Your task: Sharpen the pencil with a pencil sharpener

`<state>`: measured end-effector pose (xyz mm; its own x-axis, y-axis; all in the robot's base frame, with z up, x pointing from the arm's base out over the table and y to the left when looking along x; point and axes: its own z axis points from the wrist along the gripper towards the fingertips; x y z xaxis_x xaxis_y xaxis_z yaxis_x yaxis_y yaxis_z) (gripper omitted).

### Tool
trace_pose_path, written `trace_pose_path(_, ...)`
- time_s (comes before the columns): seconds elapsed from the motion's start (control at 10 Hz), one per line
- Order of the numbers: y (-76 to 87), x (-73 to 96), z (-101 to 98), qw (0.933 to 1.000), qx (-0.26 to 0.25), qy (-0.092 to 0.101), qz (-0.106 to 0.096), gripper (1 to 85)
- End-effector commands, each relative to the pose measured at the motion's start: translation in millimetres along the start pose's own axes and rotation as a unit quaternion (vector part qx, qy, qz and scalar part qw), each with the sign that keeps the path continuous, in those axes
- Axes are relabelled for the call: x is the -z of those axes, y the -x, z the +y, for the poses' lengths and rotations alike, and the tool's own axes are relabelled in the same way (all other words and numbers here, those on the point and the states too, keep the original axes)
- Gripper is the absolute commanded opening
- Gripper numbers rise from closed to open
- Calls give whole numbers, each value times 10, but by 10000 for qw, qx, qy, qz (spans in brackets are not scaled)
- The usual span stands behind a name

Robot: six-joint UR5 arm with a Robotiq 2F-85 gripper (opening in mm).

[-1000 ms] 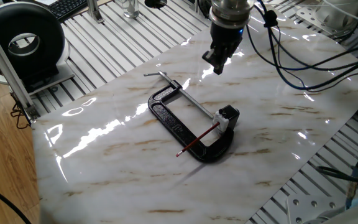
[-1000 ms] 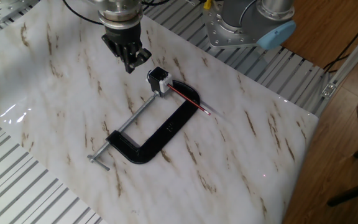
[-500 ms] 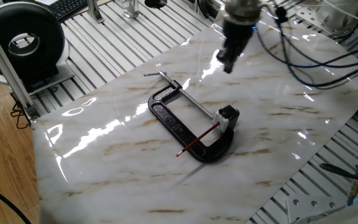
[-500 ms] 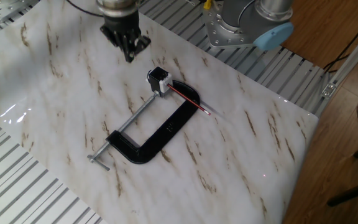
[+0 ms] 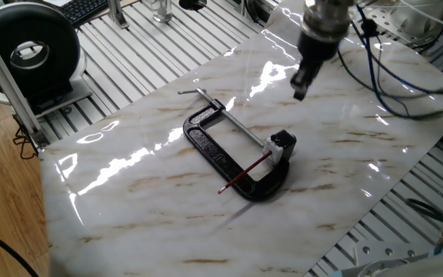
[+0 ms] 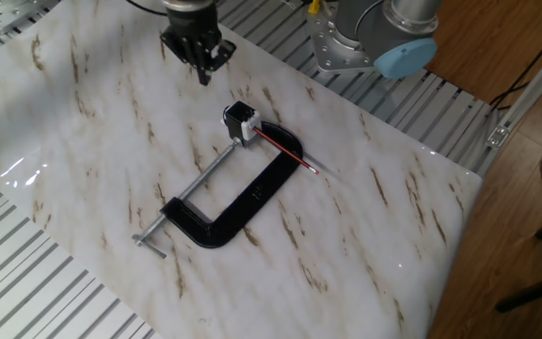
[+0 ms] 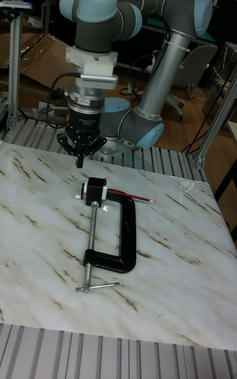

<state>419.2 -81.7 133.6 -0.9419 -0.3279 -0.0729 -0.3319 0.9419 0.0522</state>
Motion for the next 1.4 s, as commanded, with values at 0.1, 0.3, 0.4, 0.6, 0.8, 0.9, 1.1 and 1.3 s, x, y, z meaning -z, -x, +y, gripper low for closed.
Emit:
trace_pose_path(0.1, -106, -206, -55, 9872, 1568, -308, 20, 10)
trace_pose_path(0.3, -68, -210, 35, 9777, 2092, -152, -72, 50)
trace_pose_path(0.4, -71, -209, 14, 9746, 2229, -190, -55, 77)
trace_pose_path(0.6, -137, -210, 36, 9631, 2687, -119, 65, 130)
trace_pose_path(0.8, -233, -194, -173, 9414, 3323, -432, 381, 293)
trace_pose_path(0.9, -232, -199, -123, 9403, 3370, -340, 350, 317)
trace_pose_path(1.1, -46, -210, 59, 9361, 3514, -131, -104, 317)
trace_pose_path(1.3, 7, -294, -106, 9112, 4099, -398, 70, 323)
